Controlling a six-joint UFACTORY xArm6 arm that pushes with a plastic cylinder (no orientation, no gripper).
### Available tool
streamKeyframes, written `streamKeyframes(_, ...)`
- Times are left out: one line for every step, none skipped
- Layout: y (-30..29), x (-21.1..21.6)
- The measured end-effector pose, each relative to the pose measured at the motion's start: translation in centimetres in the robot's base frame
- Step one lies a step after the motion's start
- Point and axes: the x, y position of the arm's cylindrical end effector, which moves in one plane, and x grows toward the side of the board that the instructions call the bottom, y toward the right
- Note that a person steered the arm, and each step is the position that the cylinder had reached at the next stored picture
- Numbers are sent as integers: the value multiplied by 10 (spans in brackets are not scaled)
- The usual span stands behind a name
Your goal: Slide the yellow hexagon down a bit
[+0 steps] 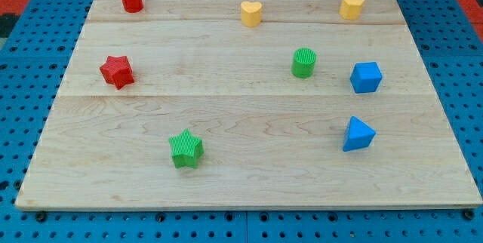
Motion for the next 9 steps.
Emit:
streamKeyframes(0,1)
streamKeyframes(1,1)
streamKeyframes(0,1)
streamKeyframes(0,1)
streamKeyframes(1,-2)
streamKeyframes(-26,20)
streamKeyframes(-46,10)
streamKeyframes(-46,10)
streamKeyframes(-53,26)
